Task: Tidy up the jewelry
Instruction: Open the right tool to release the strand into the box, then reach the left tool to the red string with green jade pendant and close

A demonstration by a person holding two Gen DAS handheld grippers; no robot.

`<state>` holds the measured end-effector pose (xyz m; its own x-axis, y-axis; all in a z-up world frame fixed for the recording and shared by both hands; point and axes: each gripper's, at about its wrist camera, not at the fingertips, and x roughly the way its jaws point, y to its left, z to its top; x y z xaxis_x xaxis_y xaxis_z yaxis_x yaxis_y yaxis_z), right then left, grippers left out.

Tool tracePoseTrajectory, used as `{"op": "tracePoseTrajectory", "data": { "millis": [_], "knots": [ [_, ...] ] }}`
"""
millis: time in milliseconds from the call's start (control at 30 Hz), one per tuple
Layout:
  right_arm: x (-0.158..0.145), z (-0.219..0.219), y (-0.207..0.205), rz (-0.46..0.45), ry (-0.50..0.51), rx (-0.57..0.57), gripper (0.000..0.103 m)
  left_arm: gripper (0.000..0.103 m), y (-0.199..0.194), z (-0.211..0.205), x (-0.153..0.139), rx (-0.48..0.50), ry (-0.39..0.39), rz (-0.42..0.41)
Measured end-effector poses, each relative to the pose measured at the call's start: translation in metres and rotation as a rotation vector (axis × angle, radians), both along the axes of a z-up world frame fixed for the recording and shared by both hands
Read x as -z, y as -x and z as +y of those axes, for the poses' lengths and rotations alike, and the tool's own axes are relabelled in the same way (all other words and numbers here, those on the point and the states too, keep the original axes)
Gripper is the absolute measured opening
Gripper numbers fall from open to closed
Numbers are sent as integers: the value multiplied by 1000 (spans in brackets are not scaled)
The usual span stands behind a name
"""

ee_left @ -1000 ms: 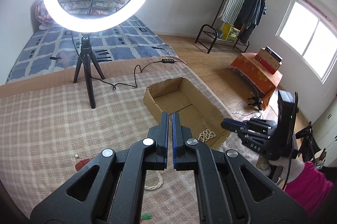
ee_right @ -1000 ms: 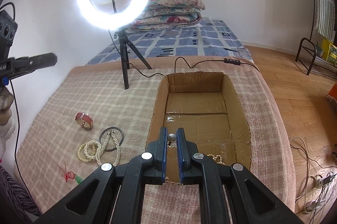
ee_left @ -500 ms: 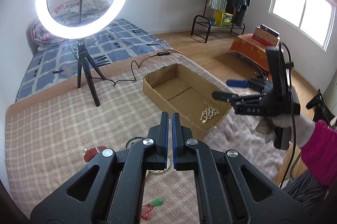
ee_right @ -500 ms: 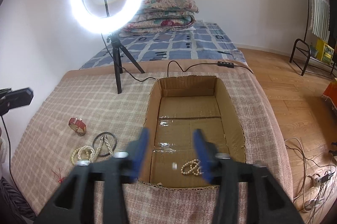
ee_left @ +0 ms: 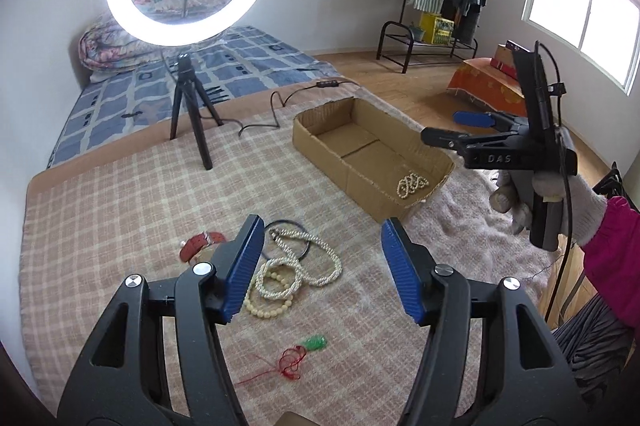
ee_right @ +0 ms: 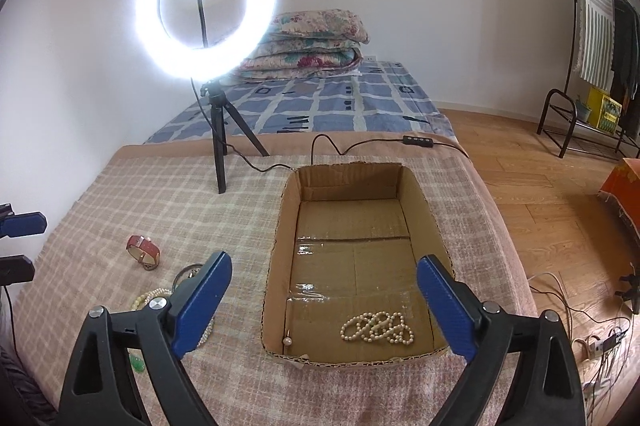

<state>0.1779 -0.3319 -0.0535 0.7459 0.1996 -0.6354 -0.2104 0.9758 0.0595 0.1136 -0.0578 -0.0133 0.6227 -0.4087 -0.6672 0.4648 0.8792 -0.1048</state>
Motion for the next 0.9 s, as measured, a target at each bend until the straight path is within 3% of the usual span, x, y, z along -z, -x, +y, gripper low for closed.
{"op": "tracePoseTrajectory", "data": {
  "millis": [433, 700, 800, 900],
  "knots": [
    [1, 16, 15, -54, 9, -23, 101, 63, 17, 51, 39, -70, -16, 112],
    [1, 38, 20, -77, 13, -91, 101, 63, 27, 63, 72, -53, -8, 204],
    [8, 53, 18, -29, 4, -170, 91, 62, 33, 61, 85, -33, -22, 236],
    [19, 72, 17, 26, 25, -265, 81, 50, 37, 55, 97, 2, -49, 264]
  ]
}}
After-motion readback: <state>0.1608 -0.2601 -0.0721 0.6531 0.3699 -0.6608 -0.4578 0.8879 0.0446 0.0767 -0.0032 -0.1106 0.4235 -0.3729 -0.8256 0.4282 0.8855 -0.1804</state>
